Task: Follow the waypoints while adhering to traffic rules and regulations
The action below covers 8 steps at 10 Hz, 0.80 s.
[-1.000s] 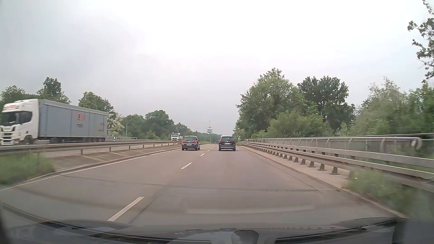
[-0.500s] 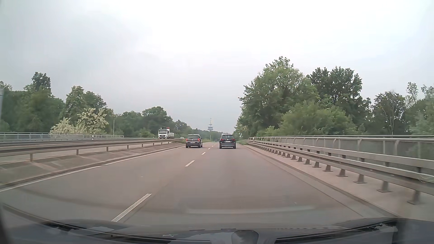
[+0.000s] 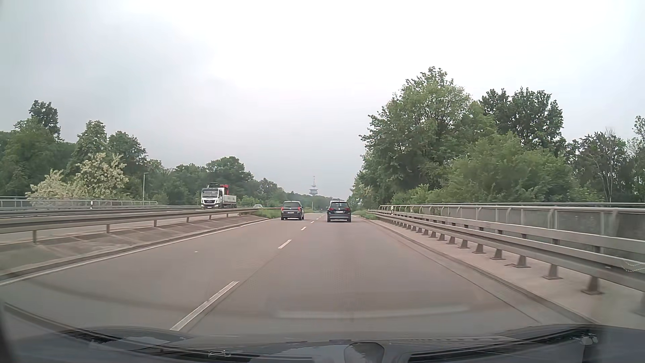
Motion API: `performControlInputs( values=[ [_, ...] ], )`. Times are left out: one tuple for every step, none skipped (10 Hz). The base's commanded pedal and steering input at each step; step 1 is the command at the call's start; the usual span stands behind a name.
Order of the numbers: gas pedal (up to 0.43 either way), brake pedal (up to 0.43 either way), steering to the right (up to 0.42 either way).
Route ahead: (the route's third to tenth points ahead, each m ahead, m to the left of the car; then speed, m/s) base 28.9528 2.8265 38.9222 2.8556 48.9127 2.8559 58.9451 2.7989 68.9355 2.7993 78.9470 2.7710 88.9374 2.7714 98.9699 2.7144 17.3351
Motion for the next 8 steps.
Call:
performControlInputs(
  values=[
    [0.169, 0.0, 0.003],
    [0.169, 0.0, 0.005],
    [0.169, 0.0, 0.006],
    [0.169, 0.0, 0.006],
    [0.169, 0.0, 0.006],
    [0.169, 0.0, 0.006],
    [0.169, 0.0, 0.006],
    [0.169, 0.0, 0.006]
  ],
)
